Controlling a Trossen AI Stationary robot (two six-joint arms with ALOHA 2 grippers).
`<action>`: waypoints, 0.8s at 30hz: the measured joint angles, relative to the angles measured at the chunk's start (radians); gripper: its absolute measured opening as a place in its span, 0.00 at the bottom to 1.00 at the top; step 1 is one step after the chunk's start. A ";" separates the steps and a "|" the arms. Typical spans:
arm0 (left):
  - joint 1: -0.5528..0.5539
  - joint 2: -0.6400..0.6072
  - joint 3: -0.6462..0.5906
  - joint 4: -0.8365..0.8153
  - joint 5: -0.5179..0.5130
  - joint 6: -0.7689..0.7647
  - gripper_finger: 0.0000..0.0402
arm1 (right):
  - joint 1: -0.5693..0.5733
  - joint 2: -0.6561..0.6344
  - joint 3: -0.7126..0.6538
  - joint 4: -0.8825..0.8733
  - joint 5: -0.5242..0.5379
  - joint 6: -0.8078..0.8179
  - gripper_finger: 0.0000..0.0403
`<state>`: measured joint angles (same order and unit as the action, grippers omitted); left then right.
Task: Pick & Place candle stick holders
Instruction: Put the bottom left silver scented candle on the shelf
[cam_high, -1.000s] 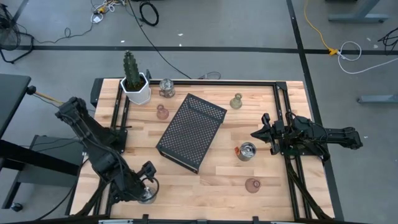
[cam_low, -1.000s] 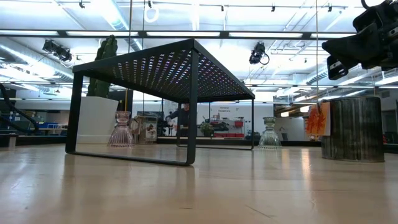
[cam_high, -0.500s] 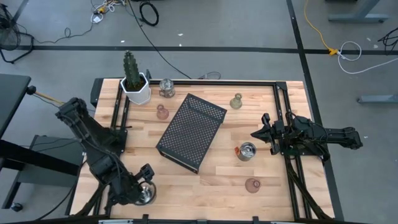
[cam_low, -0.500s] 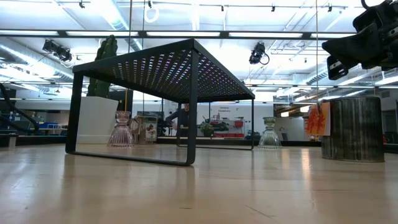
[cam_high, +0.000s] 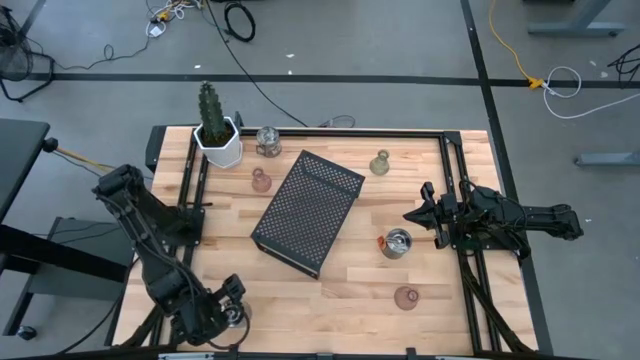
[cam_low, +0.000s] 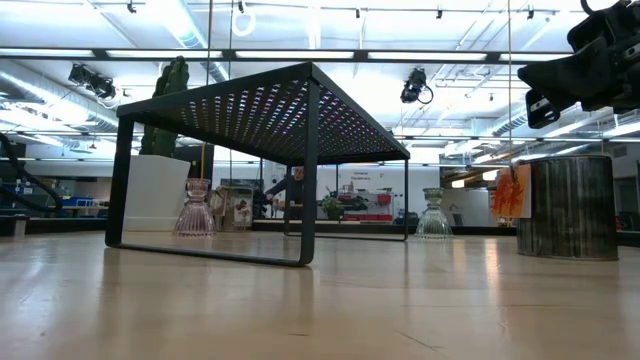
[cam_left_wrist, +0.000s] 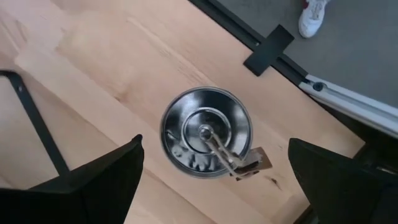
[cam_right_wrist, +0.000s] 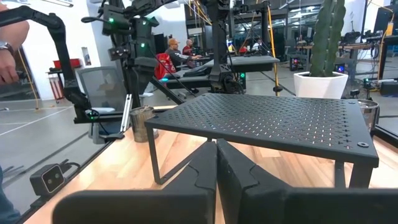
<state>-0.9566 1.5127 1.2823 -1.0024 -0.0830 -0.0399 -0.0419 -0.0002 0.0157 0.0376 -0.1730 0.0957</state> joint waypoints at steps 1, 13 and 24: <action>0.004 0.005 0.000 0.001 0.001 -0.010 1.00 | 0.000 0.000 0.000 0.000 0.000 0.000 0.03; 0.018 0.070 0.000 0.004 0.001 -0.117 1.00 | 0.000 0.000 0.000 0.000 0.000 0.000 0.03; 0.018 0.073 0.000 0.026 -0.048 -0.178 1.00 | 0.000 0.000 0.000 0.000 0.000 0.000 0.03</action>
<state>-0.9390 1.5856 1.2819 -0.9761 -0.1314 -0.2178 -0.0418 -0.0002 0.0157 0.0376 -0.1730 0.0959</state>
